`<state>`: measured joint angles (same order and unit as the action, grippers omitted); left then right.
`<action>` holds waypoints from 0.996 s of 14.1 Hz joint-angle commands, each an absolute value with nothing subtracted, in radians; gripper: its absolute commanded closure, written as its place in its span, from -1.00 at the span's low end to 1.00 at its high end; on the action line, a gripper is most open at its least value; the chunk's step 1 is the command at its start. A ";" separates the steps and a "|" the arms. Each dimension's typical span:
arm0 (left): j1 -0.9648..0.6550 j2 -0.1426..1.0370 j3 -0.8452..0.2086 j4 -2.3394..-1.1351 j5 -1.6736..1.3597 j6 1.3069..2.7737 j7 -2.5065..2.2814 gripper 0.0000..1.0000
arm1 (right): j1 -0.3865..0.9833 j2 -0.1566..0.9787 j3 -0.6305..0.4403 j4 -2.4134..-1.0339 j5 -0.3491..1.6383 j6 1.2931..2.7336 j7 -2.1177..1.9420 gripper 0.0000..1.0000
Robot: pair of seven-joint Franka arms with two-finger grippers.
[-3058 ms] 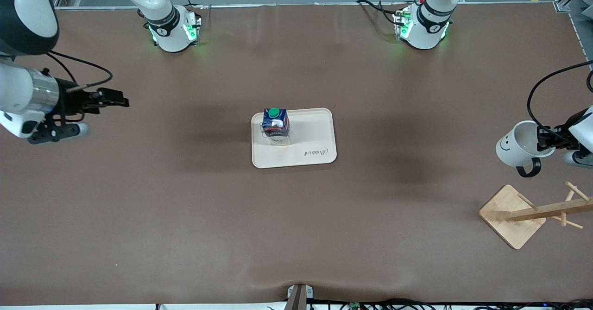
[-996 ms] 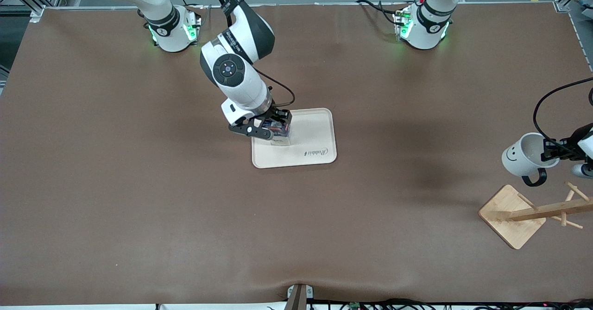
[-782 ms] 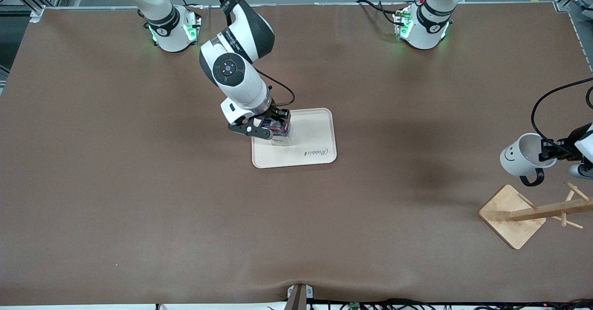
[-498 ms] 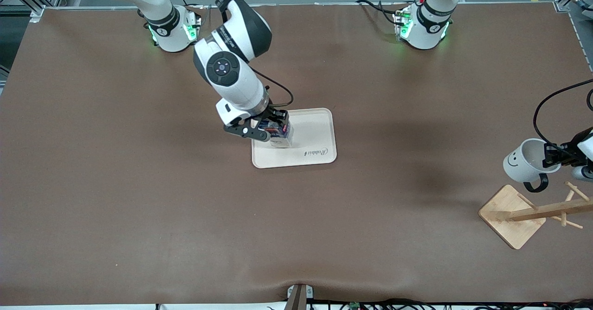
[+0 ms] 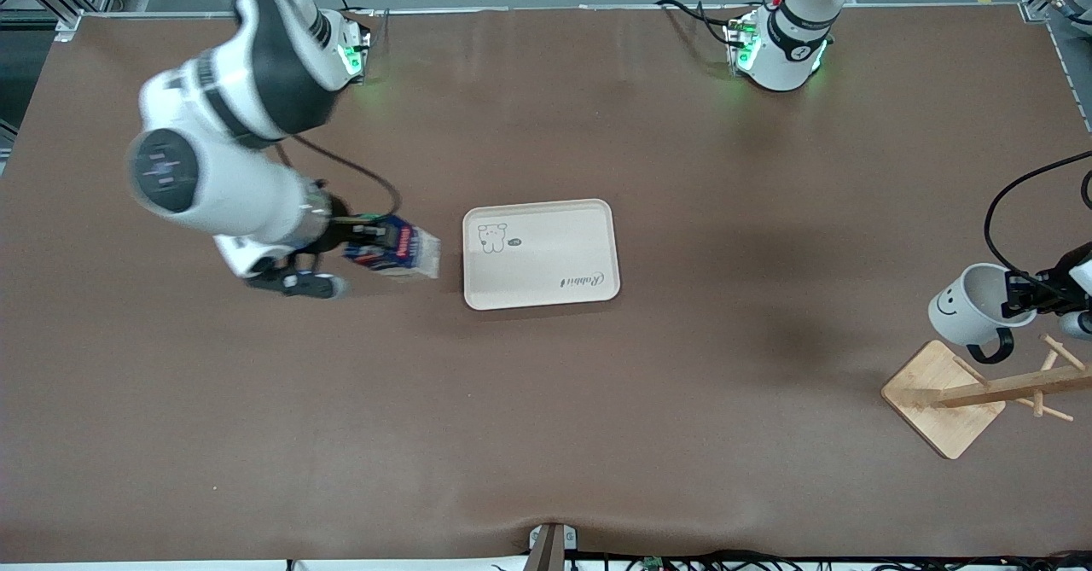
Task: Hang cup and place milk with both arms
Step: 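Carry the carton off the tray while the left gripper hangs the mug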
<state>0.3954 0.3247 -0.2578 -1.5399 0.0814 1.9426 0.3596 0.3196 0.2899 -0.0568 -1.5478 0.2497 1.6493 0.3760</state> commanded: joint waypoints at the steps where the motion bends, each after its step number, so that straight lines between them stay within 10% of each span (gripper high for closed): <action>1: 0.411 0.322 -0.264 -1.520 0.066 1.933 0.411 1.00 | 0.183 0.278 -0.040 -1.571 0.238 1.585 0.273 1.00; 14: 0.558 0.373 -0.264 -1.506 -0.009 1.944 0.664 1.00 | -0.167 0.157 -0.049 -2.001 0.151 2.003 -0.054 1.00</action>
<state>0.5293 0.3438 -0.2569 -1.5208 0.0028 1.9464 0.6196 -0.1459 0.2519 -0.0636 -1.8671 0.1835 1.9060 -0.0491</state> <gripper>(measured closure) 0.947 0.410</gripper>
